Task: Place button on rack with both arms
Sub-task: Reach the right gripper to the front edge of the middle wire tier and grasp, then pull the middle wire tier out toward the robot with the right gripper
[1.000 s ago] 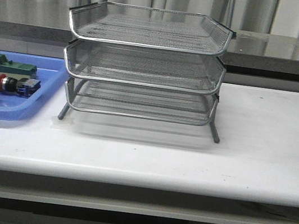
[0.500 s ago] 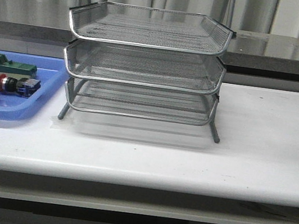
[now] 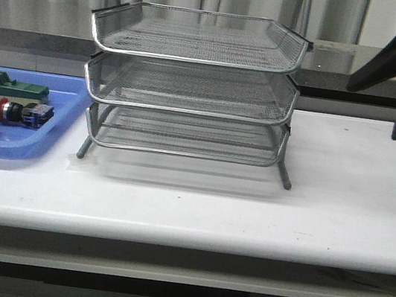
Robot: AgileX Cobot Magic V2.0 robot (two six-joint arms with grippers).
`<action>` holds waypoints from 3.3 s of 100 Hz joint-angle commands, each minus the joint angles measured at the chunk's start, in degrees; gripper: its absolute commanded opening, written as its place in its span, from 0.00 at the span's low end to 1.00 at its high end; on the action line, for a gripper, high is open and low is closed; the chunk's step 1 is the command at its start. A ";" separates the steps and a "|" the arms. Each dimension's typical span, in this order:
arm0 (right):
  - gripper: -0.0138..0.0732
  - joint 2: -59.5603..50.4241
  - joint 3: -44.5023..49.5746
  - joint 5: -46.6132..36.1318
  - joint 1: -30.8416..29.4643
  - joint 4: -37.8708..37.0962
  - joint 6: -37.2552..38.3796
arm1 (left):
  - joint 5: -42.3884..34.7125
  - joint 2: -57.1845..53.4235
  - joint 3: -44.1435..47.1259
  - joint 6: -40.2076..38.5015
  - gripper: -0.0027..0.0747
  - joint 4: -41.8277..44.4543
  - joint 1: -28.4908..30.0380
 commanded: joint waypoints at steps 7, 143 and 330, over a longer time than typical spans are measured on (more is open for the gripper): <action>0.72 5.36 -5.15 -0.93 0.00 14.34 -12.43 | -4.61 -2.02 2.63 -0.30 0.01 -0.38 -0.33; 0.47 32.67 -24.96 10.42 0.10 28.79 -24.58 | -4.61 -2.02 2.63 -0.30 0.01 -0.38 -0.33; 0.72 5.29 2.13 14.84 0.16 19.46 -32.93 | -4.61 -2.02 2.63 -0.30 0.01 -0.38 -0.33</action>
